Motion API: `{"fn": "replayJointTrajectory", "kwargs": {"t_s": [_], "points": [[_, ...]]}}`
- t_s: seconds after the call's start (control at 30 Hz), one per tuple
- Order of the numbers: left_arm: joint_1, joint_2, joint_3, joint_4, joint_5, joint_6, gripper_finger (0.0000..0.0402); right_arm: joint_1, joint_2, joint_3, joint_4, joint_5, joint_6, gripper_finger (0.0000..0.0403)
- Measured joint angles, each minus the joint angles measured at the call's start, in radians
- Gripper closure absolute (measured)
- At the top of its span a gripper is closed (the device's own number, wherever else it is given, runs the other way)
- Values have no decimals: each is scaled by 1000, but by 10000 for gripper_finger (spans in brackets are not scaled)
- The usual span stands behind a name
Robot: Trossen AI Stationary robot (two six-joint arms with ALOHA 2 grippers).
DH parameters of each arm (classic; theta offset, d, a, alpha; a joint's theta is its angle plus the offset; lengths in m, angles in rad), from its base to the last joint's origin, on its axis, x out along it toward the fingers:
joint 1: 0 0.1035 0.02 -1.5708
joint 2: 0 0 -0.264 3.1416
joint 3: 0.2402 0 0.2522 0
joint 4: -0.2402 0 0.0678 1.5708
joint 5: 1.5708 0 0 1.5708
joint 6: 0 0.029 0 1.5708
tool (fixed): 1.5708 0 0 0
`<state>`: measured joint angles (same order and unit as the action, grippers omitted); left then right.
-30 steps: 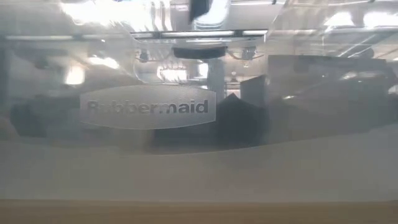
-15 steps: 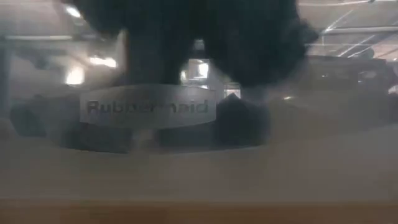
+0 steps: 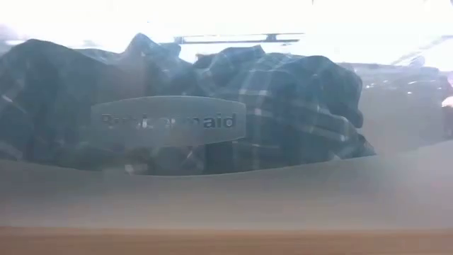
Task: Sort clothes
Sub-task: Put the brown shorts into the transparent bin
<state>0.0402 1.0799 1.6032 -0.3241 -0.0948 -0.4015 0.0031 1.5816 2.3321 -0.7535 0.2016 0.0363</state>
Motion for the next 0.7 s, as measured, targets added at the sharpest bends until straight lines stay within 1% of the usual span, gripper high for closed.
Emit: {"fn": "replayJointTrajectory", "kwargs": {"t_s": [0.13, 0.23, 0.33, 0.53, 0.57, 0.7], "points": [[0, 41, 0, 5, 0, -8, 251, -49, -6, 0, 33, -1, -23, 132], [0, 76, 5, 8, 15, -60, 251, -80, -6, -1, 30, -29, -22, 138], [0, 92, 12, -10, 33, -40, 251, -113, -11, -1, 33, -84, -22, 142], [0, 64, 13, -29, 34, 45, 251, -205, -9, -3, 33, -266, 5, 149], [0, 61, 12, -25, 34, 54, 251, -216, -9, -3, 33, -281, 5, 150], [0, 59, 12, -24, 34, 51, 251, -237, -20, -3, 34, -289, -21, 151]]}}
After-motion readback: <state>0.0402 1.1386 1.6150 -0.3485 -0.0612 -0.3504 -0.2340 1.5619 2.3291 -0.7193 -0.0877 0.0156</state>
